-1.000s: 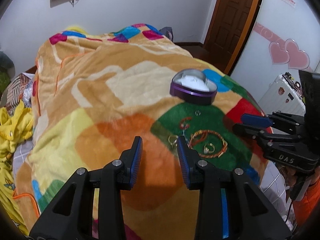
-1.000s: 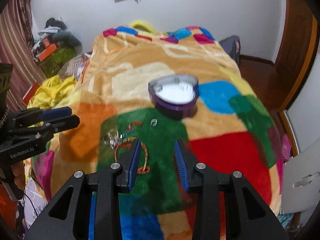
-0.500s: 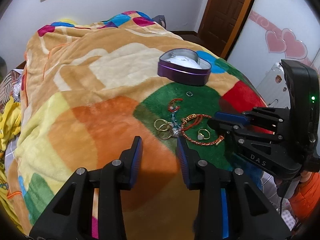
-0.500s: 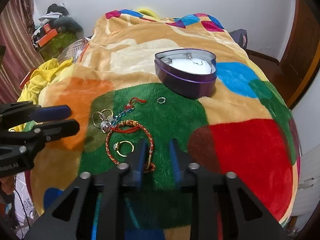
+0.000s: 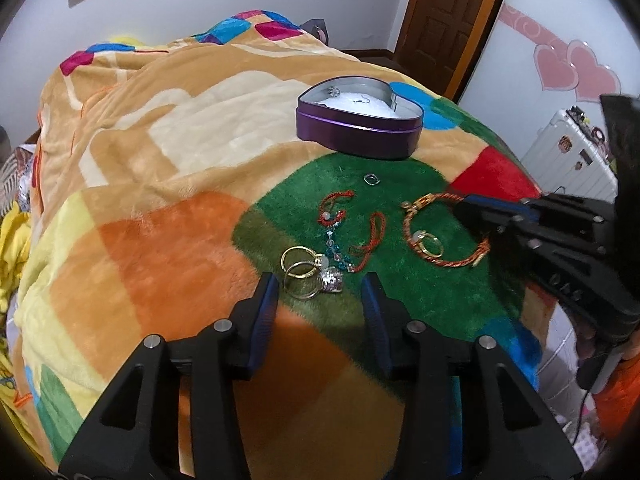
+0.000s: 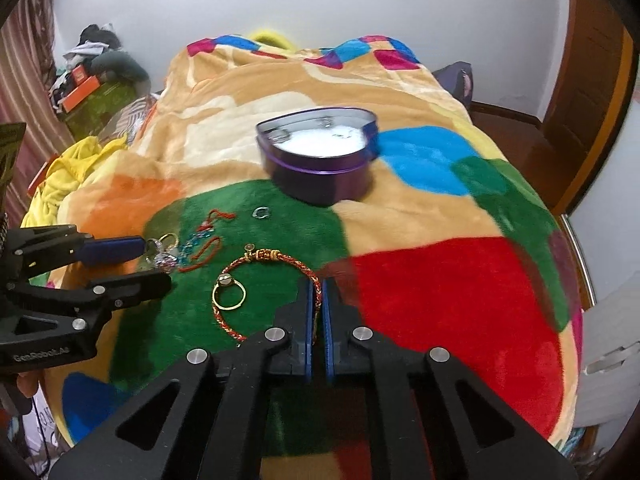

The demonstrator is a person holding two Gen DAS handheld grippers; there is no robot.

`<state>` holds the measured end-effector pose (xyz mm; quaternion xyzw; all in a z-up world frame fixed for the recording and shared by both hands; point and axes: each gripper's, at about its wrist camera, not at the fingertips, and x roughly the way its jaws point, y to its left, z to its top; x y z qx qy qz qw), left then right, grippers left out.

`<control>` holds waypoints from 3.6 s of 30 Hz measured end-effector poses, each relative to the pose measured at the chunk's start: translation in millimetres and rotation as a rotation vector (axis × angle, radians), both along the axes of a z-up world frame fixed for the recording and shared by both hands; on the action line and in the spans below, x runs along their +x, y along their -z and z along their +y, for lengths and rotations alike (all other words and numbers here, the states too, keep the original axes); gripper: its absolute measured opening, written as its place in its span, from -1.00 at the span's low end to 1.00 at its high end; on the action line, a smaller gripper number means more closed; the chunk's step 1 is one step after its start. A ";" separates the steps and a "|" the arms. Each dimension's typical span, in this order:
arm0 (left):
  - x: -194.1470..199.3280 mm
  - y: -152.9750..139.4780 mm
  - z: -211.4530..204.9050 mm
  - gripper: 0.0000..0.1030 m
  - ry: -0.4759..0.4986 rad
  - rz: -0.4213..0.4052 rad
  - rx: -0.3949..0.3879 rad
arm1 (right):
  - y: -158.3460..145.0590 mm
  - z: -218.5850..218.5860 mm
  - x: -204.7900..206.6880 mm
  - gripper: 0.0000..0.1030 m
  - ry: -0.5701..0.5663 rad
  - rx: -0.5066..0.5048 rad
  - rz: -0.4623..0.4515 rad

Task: Organize jewelry
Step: 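Grasp the orange braided bracelet with the right tool while the left tool grasps two rings, then lower the bracelet into the tin with the right tool while the left tool releases the rings there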

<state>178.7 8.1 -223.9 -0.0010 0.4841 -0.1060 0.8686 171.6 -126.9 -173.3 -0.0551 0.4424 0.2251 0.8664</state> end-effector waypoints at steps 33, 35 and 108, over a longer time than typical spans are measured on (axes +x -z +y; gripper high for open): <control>-1.8 -51.3 13.7 -0.42 -0.046 -0.159 -0.014 | -71.9 -4.9 2.6 -0.93 0.021 0.068 -0.184; 1.2 -57.1 14.8 -0.42 -0.050 -0.176 -0.021 | -76.8 -2.2 4.4 -0.93 0.017 0.070 -0.199; 89.1 -72.2 -11.1 -0.42 0.017 -0.182 -0.052 | -69.7 -2.7 53.2 -0.46 -0.025 0.070 -0.137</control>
